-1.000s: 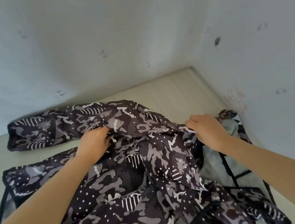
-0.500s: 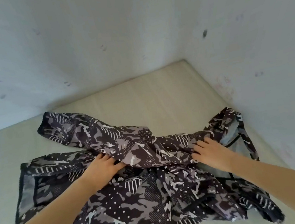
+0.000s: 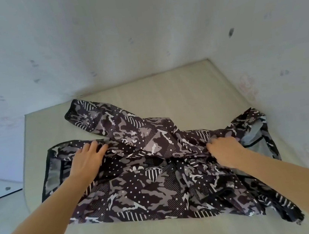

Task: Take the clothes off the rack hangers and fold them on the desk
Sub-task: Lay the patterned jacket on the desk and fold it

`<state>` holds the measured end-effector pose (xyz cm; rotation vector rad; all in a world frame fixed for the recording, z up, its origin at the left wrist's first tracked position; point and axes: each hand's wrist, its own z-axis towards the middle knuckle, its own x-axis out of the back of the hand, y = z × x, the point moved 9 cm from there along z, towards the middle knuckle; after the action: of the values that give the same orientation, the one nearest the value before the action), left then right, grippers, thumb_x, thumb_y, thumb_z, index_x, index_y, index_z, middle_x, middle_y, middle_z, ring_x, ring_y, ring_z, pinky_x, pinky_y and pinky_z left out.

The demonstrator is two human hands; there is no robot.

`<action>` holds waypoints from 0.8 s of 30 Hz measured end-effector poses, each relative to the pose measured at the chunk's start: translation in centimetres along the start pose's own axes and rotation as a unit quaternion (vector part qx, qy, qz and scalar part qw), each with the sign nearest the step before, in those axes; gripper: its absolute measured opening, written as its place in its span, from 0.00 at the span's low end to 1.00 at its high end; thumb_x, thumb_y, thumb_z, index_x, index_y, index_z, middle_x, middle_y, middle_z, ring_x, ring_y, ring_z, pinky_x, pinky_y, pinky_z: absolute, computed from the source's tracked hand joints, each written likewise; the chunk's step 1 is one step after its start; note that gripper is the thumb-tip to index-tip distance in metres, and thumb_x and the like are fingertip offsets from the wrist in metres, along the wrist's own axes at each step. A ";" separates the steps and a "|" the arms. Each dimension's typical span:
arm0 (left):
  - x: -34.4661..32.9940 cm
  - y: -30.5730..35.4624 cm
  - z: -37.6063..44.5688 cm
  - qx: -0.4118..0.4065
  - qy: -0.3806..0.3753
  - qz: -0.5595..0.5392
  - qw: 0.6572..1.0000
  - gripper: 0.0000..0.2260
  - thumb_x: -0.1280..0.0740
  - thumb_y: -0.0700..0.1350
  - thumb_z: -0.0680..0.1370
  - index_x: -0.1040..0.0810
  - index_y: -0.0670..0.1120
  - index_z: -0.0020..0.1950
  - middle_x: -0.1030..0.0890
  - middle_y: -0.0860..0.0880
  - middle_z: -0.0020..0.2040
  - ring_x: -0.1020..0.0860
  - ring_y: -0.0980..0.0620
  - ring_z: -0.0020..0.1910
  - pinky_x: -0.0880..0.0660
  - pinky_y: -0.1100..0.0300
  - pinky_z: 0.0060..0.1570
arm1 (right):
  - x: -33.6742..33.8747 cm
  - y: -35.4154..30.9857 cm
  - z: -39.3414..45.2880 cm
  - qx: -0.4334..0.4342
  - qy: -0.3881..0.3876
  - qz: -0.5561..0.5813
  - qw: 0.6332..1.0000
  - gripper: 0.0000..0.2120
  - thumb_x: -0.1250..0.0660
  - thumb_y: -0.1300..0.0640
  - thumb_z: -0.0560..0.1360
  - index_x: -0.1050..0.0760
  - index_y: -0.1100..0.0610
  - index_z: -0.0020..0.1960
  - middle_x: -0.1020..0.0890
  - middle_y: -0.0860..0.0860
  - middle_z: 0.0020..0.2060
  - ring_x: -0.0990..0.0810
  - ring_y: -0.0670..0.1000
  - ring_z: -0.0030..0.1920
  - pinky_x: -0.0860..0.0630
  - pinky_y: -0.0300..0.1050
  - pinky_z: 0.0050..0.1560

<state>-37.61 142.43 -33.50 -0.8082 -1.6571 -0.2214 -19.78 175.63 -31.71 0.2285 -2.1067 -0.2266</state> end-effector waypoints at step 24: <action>-2.5 -8.0 -4.3 -0.075 0.069 -0.039 0.994 0.43 0.19 0.37 0.56 0.27 0.44 0.70 0.20 0.47 0.41 0.22 0.47 0.29 0.23 0.54 0.33 | 10.3 -20.6 5.0 0.225 0.233 0.080 0.943 0.14 0.32 0.66 0.71 0.28 0.61 0.55 0.22 0.55 0.45 0.23 0.53 0.38 0.24 0.44 0.33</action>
<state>-39.02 133.16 -32.42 -0.8228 -1.5567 -0.4499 -27.85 153.47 -31.04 0.3418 -1.6643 0.3812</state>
